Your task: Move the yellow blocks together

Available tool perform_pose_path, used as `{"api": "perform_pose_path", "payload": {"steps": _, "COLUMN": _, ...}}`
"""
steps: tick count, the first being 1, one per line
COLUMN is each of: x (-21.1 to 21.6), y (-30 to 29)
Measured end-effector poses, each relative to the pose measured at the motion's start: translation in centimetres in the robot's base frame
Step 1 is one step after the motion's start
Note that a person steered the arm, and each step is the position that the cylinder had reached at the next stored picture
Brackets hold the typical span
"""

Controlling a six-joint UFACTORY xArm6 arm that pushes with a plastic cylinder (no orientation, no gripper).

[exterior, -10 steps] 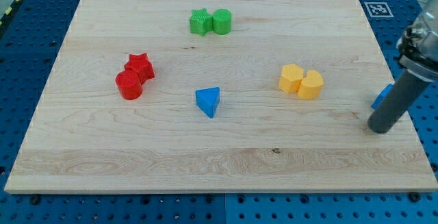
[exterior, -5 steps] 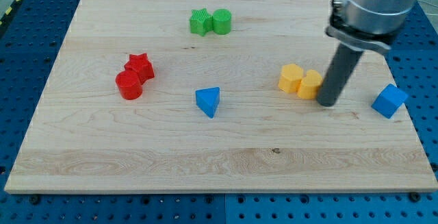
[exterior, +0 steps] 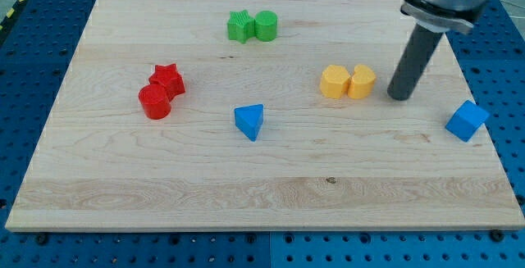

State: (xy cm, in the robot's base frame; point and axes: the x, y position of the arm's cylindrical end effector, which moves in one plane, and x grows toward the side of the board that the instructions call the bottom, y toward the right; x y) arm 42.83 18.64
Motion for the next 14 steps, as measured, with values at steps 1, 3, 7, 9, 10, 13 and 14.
{"api": "perform_pose_path", "payload": {"steps": 1, "x": -0.2, "y": -1.1}}
{"api": "perform_pose_path", "payload": {"steps": 3, "x": 1.5, "y": -3.9}}
{"api": "perform_pose_path", "payload": {"steps": 7, "x": -4.4, "y": -1.7}}
{"api": "perform_pose_path", "payload": {"steps": 9, "x": -5.2, "y": -2.5}}
{"api": "perform_pose_path", "payload": {"steps": 10, "x": -5.2, "y": -2.5}}
{"api": "perform_pose_path", "payload": {"steps": 13, "x": -7.0, "y": -2.5}}
{"api": "perform_pose_path", "payload": {"steps": 14, "x": -6.9, "y": -3.4}}
